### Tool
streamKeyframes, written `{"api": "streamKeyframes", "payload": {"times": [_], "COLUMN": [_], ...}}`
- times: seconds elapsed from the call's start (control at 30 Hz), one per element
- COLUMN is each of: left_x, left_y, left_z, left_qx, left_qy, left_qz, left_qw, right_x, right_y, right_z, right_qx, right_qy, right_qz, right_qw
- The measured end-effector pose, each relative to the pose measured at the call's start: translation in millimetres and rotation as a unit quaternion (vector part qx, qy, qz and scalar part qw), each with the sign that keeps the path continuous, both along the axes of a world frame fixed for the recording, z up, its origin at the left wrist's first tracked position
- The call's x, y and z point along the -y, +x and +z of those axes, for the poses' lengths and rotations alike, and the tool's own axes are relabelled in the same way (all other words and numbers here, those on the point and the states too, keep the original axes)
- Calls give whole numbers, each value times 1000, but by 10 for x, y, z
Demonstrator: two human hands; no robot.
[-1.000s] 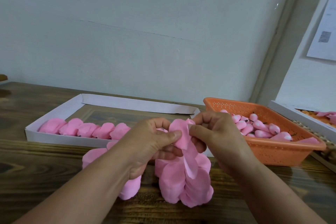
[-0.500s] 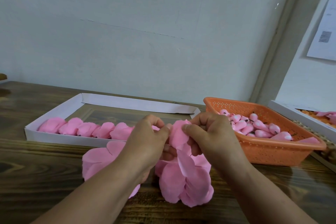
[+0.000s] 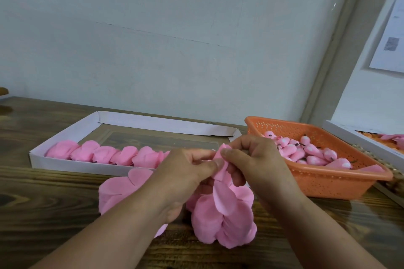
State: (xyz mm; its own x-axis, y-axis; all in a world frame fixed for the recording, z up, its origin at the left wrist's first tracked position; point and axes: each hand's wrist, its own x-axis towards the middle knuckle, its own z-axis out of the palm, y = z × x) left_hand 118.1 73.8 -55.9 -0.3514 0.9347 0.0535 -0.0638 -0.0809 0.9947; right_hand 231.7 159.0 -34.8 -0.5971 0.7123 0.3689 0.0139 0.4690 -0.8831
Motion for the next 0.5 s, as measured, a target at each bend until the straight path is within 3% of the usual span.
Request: {"api": "streamKeyframes", "payload": {"times": [0.2, 0.3, 0.37, 0.43, 0.5], "left_x": [-15, -37, -32, -18, -6], "left_y": [-34, -129, -193, -228, -231], "left_z": [12, 30, 50, 70, 80], "left_qx": [92, 138, 182, 219, 249], "left_qy": [-10, -8, -3, -3, -5], "left_qz": [-43, -37, -31, -31, -37], "left_qw": [995, 990, 983, 975, 968], "right_x": [-37, -135, -193, -198, -174], "right_y": [2, 105, 224, 279, 250], "right_z": [1, 103, 153, 154, 106], "right_qx": [-2, -40, 34, 165, 205], "right_qy": [2, 64, 151, 256, 351], "right_qz": [22, 33, 89, 131, 134], "right_qw": [1000, 997, 984, 943, 904]}}
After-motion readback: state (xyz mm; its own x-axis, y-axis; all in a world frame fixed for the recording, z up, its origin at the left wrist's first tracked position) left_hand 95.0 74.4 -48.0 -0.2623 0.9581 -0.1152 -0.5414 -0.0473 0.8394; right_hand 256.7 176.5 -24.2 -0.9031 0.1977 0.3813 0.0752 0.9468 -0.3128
